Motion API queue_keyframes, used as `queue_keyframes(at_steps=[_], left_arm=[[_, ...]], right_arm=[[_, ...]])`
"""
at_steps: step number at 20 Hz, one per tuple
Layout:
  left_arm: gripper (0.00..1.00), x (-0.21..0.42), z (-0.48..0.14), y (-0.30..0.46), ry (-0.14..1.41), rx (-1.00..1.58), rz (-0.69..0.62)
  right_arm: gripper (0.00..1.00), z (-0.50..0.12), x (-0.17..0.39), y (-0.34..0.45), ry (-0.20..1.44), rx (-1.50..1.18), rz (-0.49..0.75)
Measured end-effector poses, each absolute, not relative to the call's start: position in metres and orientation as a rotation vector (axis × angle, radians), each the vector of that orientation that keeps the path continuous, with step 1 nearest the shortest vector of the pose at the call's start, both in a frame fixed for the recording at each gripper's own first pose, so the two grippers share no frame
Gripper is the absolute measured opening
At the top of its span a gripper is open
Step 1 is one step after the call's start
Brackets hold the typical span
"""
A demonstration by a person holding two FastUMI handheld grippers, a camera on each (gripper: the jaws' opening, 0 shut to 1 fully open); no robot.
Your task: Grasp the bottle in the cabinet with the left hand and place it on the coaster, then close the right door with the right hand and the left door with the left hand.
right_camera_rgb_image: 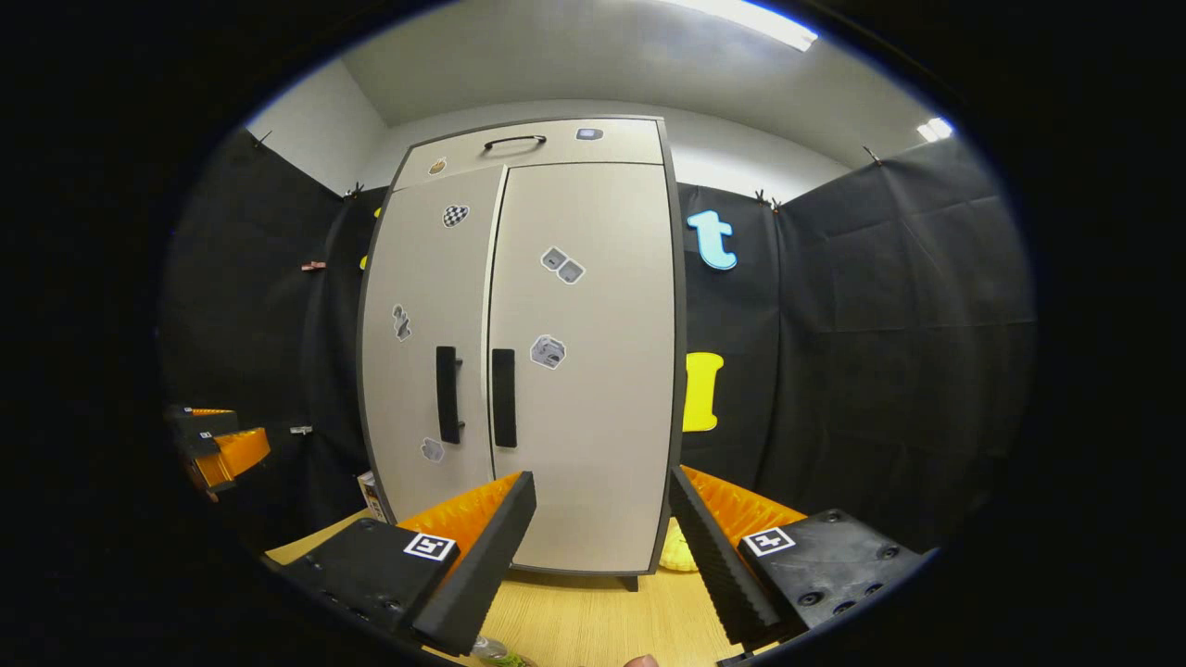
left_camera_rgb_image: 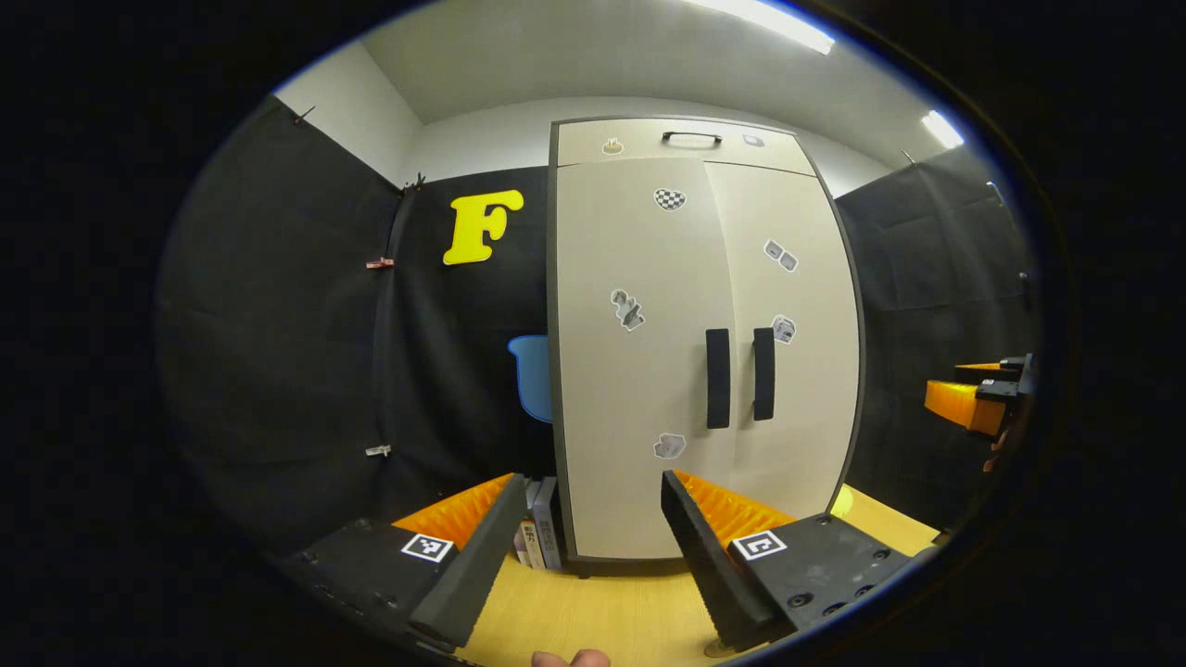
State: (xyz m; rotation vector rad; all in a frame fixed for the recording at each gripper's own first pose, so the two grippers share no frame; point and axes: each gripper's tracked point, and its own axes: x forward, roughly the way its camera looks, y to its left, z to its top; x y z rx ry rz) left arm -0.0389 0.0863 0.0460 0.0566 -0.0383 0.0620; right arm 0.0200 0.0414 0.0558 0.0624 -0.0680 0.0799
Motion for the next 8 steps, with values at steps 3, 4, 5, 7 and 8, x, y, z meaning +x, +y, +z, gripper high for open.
queue_keyframes(at_steps=[3, 4, 5, 7, 8], left_arm=[[0.94, -0.0387, 0.0454, 0.0848, -0.041, 0.046, 0.053], [0.94, -0.0384, 0.0449, 0.0849, -0.040, 0.041, 0.051], [0.94, -0.0382, 0.0439, 0.0852, -0.039, 0.040, 0.050], [0.94, -0.0372, 0.0443, 0.0863, -0.040, 0.045, 0.051], [0.94, -0.0364, 0.0456, 0.0870, -0.043, 0.048, 0.052]], right_arm=[[0.96, 0.0572, 0.0193, 0.0463, -0.071, 0.053, 0.087], [0.96, 0.0583, 0.0200, 0.0483, -0.073, 0.050, 0.089], [0.96, 0.0593, 0.0205, 0.0493, -0.075, 0.050, 0.090], [0.96, 0.0595, 0.0203, 0.0520, -0.076, 0.051, 0.096], [0.96, 0.0599, 0.0210, 0.0524, -0.077, 0.051, 0.096]])
